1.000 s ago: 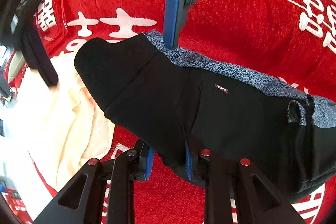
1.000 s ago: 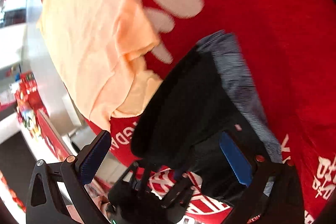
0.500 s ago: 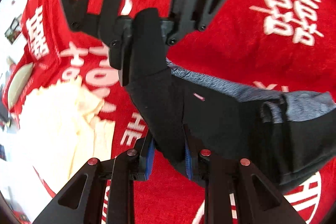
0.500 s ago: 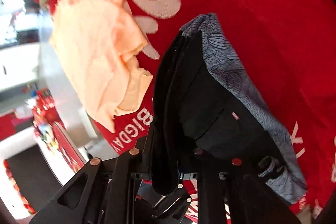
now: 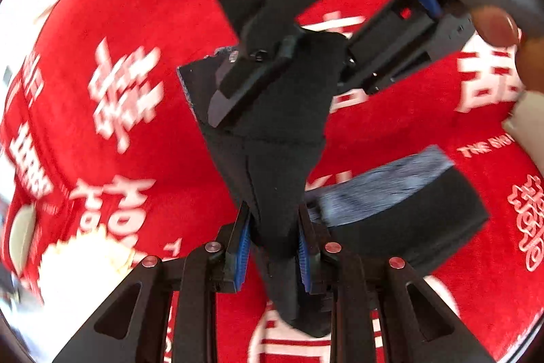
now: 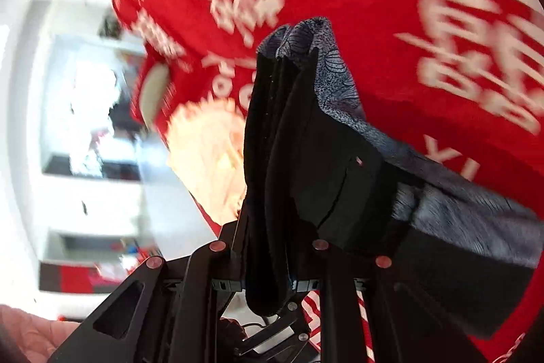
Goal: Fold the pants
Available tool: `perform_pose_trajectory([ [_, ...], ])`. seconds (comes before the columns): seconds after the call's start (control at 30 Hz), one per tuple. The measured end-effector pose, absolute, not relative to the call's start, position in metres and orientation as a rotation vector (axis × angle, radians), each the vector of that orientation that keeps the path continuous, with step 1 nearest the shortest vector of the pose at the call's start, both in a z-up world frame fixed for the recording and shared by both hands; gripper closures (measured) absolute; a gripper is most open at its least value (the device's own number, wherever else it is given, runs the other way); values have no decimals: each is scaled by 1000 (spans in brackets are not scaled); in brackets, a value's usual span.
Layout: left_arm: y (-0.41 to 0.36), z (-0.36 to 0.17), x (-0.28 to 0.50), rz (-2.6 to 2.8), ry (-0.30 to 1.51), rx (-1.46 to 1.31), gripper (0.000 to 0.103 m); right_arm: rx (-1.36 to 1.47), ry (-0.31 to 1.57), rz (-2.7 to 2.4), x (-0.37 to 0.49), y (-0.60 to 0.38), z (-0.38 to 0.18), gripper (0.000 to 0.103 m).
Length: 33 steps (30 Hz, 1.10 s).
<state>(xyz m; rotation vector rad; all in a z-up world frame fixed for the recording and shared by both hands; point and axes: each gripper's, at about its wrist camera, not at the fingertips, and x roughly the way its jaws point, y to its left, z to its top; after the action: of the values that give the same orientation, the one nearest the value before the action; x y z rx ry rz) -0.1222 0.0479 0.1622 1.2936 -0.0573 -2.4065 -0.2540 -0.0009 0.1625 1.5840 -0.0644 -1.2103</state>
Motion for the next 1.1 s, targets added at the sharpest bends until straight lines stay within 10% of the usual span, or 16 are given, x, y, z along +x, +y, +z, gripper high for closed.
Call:
perform_pose_trajectory([
  [0.5,210,82,-181,-2531,-526,1678,78,1691,-691,-1381,-301,259,49,84],
  [0.7,224,46,-179,-2464,-649,1766,63,1754,-782,-1355,-303,287,-14,84],
  [0.77,224,46,-175,-2469,-645,1787,47,1759,-792,-1352,-302,291,-22,84],
  [0.93,207,62,-158,-2487,-522,1849,47,1783,-789,-1359,-302,294,-24,81],
  [1.1,143,89,-158,-2432,-124,1808,47,1808,-623,-1491,-309,284,11,48],
])
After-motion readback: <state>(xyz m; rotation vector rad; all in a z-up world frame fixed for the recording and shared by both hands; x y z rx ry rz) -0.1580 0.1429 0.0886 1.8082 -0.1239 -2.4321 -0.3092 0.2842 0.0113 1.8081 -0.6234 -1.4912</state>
